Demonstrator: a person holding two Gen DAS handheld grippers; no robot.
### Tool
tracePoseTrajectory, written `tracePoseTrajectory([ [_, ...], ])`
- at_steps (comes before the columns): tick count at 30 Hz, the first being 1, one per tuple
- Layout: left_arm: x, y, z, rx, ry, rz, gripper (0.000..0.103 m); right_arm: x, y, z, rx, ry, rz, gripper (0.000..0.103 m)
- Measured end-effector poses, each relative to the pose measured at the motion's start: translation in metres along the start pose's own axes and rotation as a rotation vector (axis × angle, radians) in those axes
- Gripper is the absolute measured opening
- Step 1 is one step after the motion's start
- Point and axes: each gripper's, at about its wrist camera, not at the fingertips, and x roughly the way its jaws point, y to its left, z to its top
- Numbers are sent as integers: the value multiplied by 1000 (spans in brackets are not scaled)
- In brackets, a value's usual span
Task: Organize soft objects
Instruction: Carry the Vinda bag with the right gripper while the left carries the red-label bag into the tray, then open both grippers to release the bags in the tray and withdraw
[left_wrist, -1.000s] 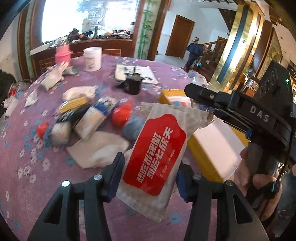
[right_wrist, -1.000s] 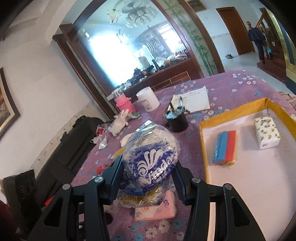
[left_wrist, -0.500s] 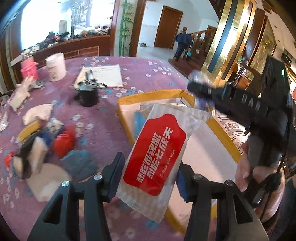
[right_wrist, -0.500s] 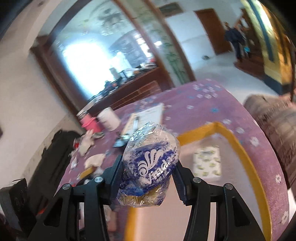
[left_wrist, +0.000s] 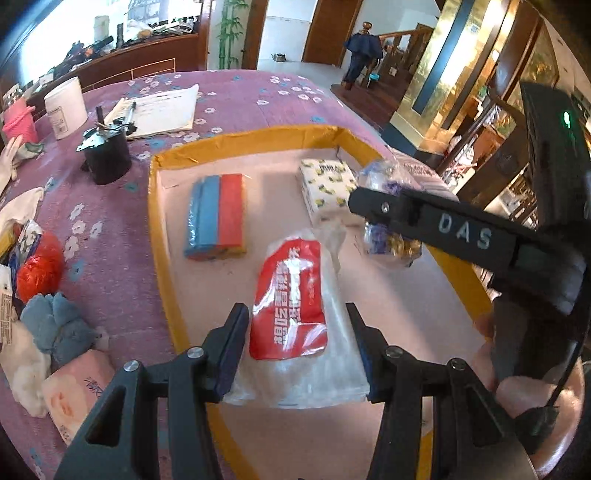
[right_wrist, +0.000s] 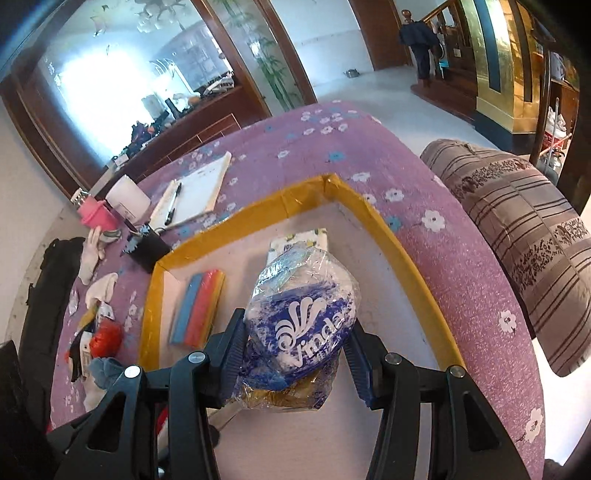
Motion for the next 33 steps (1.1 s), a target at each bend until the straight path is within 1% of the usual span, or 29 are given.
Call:
tracePoseTrajectory([
  [5, 4, -5, -7, 8, 17, 2, 50, 6, -1, -3, -3, 24, -25, 55],
  [9, -4, -9, -11, 27, -5, 11, 50, 10, -3, -5, 1, 41, -37, 55],
  [11, -9, -12, -13, 39, -24, 17, 52, 9, -2, -5, 2, 44, -45, 60],
  [12, -11, -13, -13, 47, -30, 21, 55, 8, -2, -5, 1, 41, -47, 62],
  [14, -17, -14, -14, 59, -43, 23, 59, 5, -1, -5, 1, 34, -48, 72],
  [15, -21, -14, -15, 62, -51, 26, 60, 4, -1, -5, -1, 28, -47, 73],
  [21, -36, -11, -19, 55, -72, 14, 61, -13, 10, -3, -36, -37, -52, 76],
  [23, -42, -8, -21, 52, -82, 11, 61, -23, 20, -2, -77, -90, -61, 77],
  [24, -44, -8, -22, 51, -87, 12, 61, -28, 24, -2, -91, -115, -56, 79],
  [26, -49, -6, -24, 50, -98, 9, 61, -39, 31, -3, -109, -170, -47, 89],
  [29, -55, -6, -28, 59, -117, 21, 61, -51, 37, -3, -109, -227, -49, 90],
  [33, -60, -6, -34, 75, -139, 43, 61, -56, 36, -4, -81, -250, -34, 90],
])
